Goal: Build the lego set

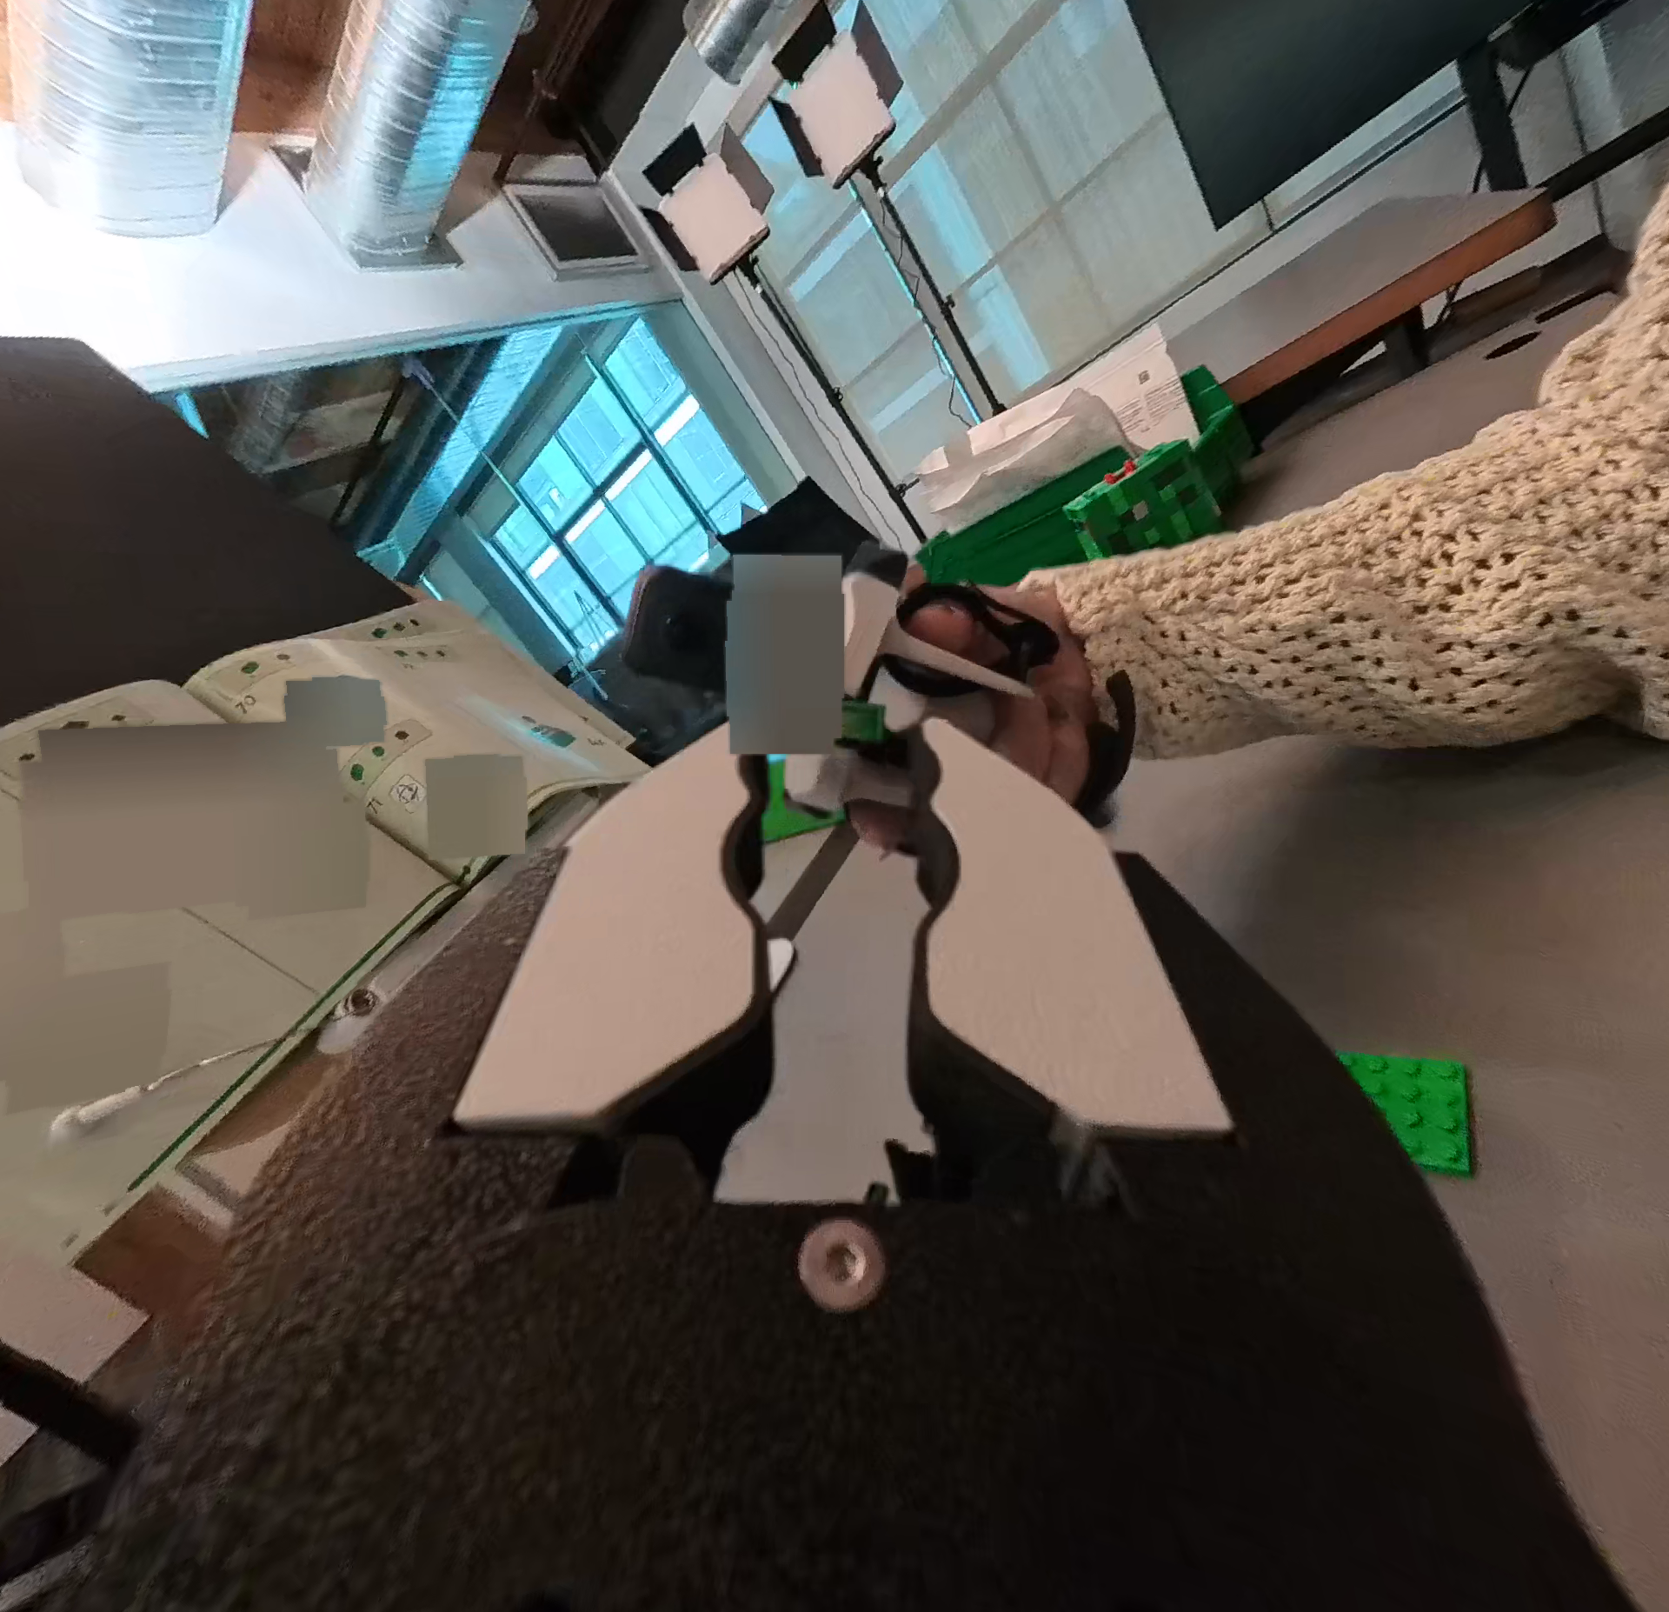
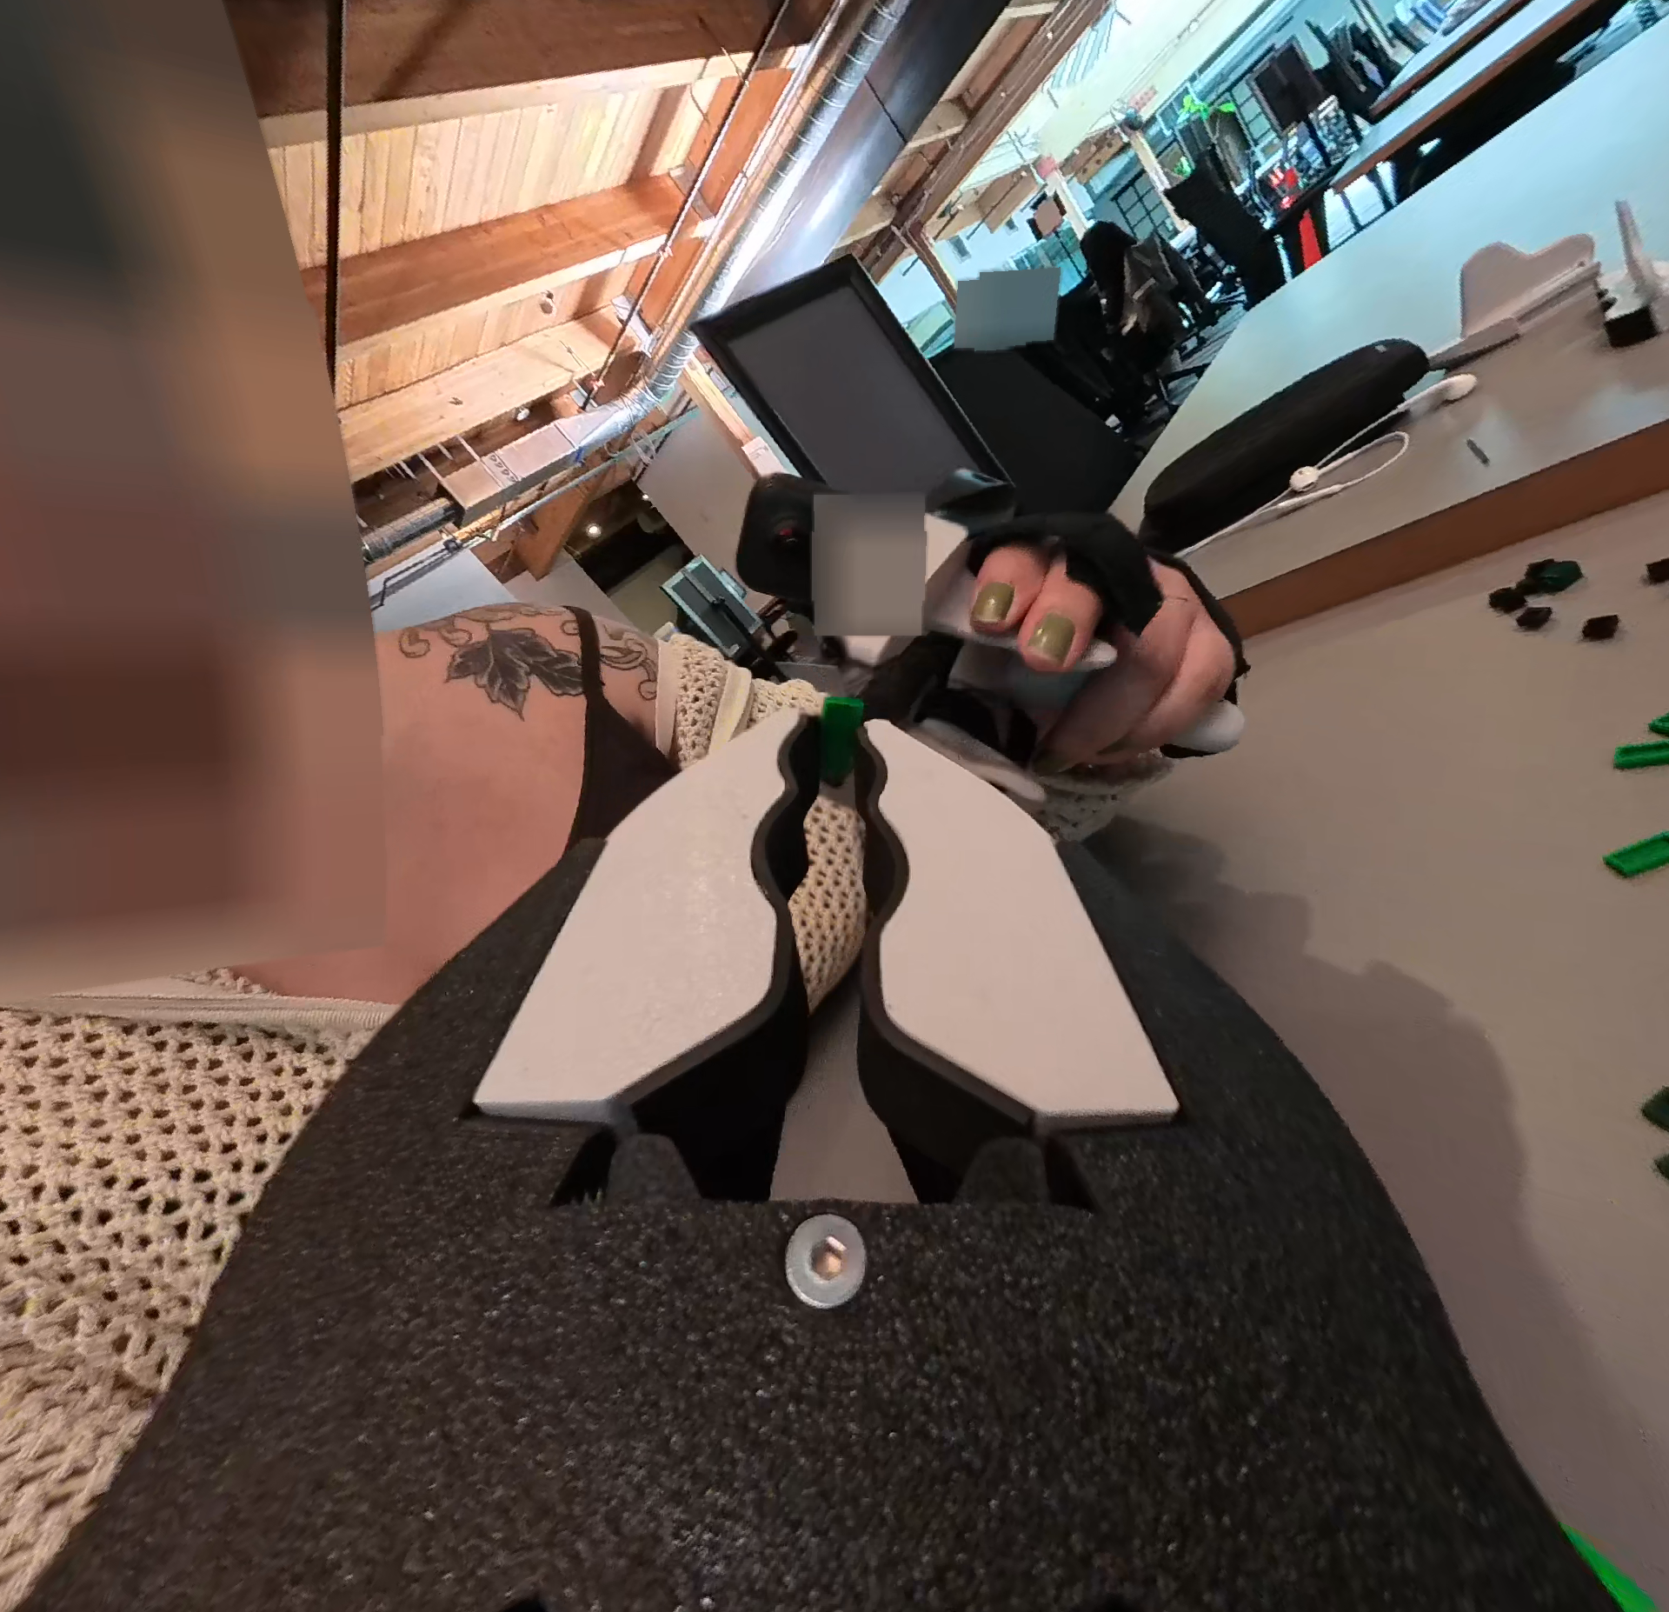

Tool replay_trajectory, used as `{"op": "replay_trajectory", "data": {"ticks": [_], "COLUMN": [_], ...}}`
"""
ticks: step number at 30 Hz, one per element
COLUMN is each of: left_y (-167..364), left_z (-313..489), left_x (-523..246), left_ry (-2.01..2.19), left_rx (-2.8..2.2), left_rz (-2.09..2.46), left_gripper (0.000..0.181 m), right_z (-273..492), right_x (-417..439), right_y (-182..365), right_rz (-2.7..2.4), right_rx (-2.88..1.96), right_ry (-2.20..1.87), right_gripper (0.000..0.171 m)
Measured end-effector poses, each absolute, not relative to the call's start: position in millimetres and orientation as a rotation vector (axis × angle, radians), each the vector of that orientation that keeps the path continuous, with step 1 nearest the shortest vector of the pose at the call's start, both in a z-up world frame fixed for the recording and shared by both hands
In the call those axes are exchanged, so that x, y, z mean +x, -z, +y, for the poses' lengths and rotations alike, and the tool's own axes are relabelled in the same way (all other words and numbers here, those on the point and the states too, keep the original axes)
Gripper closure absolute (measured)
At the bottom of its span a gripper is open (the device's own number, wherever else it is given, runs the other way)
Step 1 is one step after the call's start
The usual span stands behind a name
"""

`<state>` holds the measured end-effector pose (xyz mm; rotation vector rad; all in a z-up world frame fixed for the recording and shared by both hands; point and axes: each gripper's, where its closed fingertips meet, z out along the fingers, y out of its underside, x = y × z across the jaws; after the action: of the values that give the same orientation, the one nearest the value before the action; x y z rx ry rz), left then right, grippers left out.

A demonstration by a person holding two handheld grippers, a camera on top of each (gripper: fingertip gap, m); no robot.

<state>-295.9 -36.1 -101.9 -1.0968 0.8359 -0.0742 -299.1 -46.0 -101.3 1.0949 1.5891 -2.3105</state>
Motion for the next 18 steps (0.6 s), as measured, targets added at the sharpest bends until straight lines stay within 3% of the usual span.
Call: {"op": "replay_trajectory", "data": {"ticks": [3,6,11,18], "left_y": [120.4,172.4,240.3,274.4], "left_z": [-25.9,-8.8,10.7,29.5], "left_x": [-303.3,-301.2,-281.6,-278.7], "left_ry": [0.122,0.202,0.265,0.182], "left_rx": [-1.231,-1.471,-1.777,-1.966], "left_rz": [0.82,0.876,1.099,1.399], "left_gripper": [0.142,0.133,0.139,0.134], "right_z": [-26.4,4.6,38.7,62.5], "right_x": [-297.1,-294.0,-275.6,-267.8], "right_y": [100.1,98.3,81.1,85.4], "right_rz": [1.64,1.705,1.849,1.962], "right_rx": [1.217,1.444,1.684,1.936], "right_ry": [2.337,2.365,2.432,2.357], "right_gripper": [0.164,0.165,0.165,0.164]}}
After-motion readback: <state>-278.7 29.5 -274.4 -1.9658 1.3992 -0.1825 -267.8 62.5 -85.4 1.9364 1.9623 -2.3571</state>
